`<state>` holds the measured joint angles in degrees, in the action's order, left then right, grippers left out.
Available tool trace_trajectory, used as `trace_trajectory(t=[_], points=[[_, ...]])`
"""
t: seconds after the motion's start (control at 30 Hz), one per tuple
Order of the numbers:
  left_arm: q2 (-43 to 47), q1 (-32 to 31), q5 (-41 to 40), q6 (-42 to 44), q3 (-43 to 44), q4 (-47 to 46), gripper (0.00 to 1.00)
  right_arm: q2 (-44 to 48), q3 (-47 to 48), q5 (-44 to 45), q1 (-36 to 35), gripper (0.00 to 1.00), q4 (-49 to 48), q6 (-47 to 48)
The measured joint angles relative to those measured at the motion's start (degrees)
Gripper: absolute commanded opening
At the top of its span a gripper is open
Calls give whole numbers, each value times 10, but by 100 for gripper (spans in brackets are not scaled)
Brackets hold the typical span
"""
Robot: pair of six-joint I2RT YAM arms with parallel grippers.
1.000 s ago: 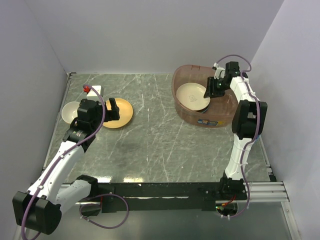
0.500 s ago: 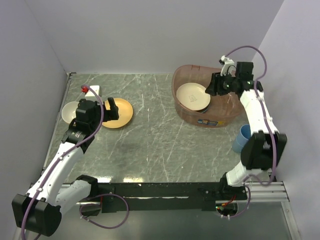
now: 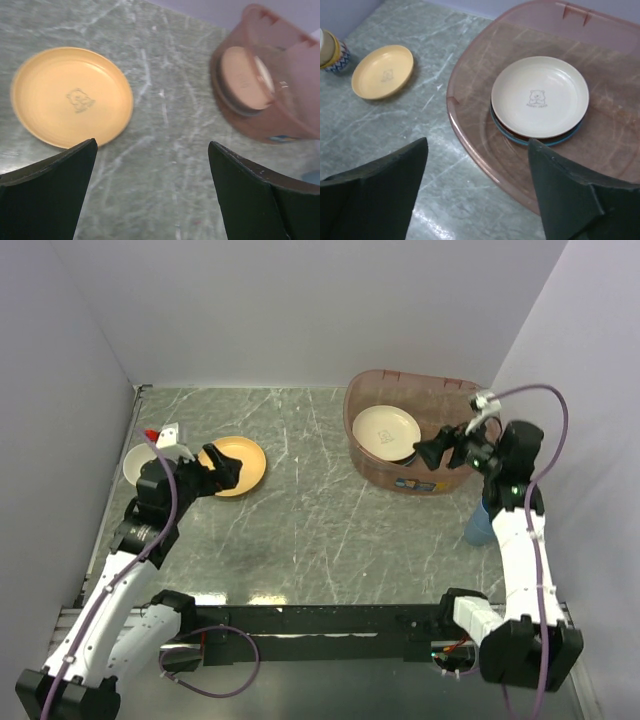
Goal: Place the mixed dishes into the plastic bin
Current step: Pick up the plate at the center of the board.
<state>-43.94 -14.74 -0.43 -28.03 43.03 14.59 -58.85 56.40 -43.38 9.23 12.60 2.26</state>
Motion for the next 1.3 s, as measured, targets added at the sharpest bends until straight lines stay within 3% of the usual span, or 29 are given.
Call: trace_trajectory(t=[0.17, 0.37, 0.7, 0.77, 1.23, 1.3], points=[[24, 0, 40, -85, -25, -2, 99, 58, -113, -51, 38, 93, -74, -32], [16, 0, 49, -195, -82, 0, 99, 56, -136, -88, 64, 94, -107, -53], [-123, 0, -46, -343, -77, 71, 98, 54, -136, -101, 67, 95, -115, -59], [-164, 0, -73, -364, -64, 90, 89, 53, -136, -101, 67, 95, -115, -59], [-409, 24, -164, -417, 18, 64, 63, 52, -136, -101, 68, 95, -115, -58], [-433, 31, -165, -417, 23, 54, 50, 52, -136, -101, 68, 95, -115, -58]])
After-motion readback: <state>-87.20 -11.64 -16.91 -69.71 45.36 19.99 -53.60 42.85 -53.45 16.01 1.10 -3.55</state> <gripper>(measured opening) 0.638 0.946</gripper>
